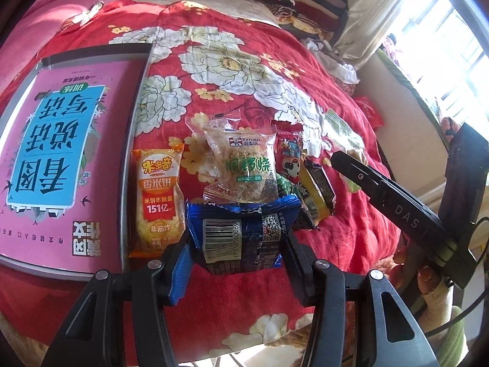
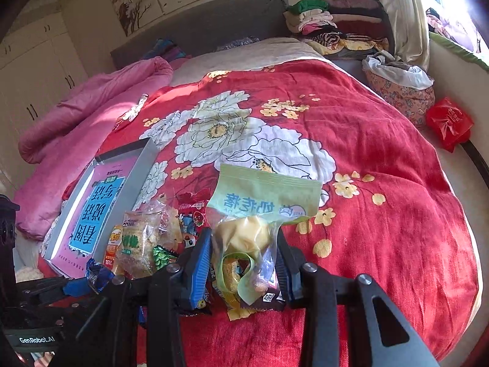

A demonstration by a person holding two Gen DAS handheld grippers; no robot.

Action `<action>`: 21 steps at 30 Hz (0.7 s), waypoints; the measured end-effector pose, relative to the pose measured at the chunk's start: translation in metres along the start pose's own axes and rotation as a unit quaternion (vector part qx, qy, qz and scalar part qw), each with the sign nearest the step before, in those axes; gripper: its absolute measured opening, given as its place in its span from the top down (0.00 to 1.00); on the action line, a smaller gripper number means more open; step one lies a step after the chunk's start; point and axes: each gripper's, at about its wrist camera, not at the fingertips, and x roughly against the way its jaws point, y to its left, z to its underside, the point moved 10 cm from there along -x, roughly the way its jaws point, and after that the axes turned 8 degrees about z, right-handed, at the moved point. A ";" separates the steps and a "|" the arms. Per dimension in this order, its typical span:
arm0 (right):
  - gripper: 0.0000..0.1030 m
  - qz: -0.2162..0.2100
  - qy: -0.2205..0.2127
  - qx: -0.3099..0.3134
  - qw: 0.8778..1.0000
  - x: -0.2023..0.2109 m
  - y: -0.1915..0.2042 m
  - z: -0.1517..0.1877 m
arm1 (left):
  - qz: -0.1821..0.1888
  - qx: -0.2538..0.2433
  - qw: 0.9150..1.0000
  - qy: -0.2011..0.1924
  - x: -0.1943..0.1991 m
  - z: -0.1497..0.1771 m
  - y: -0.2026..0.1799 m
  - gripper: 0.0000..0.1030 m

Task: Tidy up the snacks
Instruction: 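Close the left tool on the blue packet while the right tool grasps the green-labelled bag, then carry the blue packet with the left tool while the right tool carries the green bag to the pink tray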

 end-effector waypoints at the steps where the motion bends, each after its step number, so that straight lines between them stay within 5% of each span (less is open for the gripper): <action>1: 0.62 -0.001 -0.003 0.000 1.000 0.001 0.001 -0.001 | 0.003 -0.001 1.000 -0.001 0.002 -0.001 0.000 0.47; 21: 0.62 -0.031 -0.057 0.033 0.997 0.029 0.028 -0.010 | -0.003 0.035 0.998 -0.056 0.063 -0.030 0.041 0.47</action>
